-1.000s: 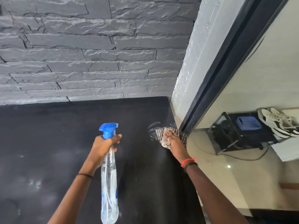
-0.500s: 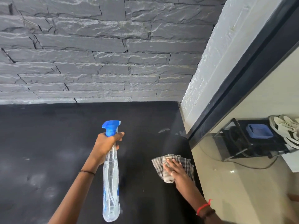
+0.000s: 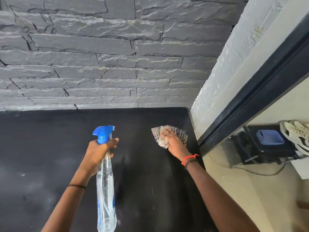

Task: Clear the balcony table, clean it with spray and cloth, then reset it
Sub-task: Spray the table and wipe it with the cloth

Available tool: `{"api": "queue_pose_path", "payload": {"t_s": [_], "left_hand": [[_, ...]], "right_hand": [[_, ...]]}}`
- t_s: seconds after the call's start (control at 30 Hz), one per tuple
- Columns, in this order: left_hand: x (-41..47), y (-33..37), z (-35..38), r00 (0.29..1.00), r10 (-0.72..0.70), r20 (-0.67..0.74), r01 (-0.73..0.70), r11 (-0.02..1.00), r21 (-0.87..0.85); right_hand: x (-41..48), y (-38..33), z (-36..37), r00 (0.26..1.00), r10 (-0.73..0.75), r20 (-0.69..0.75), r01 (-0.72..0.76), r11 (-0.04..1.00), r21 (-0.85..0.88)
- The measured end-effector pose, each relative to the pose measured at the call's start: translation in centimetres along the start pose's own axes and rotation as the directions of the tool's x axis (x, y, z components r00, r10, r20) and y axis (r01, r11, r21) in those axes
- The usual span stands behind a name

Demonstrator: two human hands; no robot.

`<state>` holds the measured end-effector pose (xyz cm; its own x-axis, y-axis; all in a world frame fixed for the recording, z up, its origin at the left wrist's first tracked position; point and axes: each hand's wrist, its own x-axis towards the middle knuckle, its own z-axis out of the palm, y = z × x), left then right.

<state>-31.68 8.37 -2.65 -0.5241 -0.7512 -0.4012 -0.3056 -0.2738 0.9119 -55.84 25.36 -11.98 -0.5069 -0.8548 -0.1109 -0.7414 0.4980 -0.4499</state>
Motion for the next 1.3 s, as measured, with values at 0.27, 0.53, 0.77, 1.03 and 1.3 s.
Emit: {"api": "queue_pose_path", "payload": {"t_s": [0.27,0.53,0.77,1.03,1.3], "left_hand": [[2.2,0.6,-0.5,1.0,0.012,-0.015,-0.013,1.0,-0.007],[2.6,1.1,-0.5,0.999,-0.001,-0.037,0.001,1.0,-0.002],[3.0,1.2,-1.6,0.997,-0.003,-0.079,0.004,1.0,0.009],[3.7,1.5,-1.9,0.995,0.025,-0.097,-0.022,0.999,0.033],[2.1,1.3,-1.8,0.994,0.025,-0.102,-0.024,1.0,0.017]], "right_hand": [[-12.6,0.2,4.3,0.981,-0.186,0.049,0.187,0.982,-0.014],[-1.0,6.9,-2.5,0.985,0.141,-0.102,-0.142,0.99,-0.002],[10.3,2.4,-3.4,0.993,0.103,-0.049,-0.106,0.993,-0.052],[-0.9,-5.7,5.1,0.953,-0.286,0.1,0.289,0.957,-0.022],[-15.2,0.9,3.2,0.988,-0.135,0.076,0.136,0.991,-0.001]]}}
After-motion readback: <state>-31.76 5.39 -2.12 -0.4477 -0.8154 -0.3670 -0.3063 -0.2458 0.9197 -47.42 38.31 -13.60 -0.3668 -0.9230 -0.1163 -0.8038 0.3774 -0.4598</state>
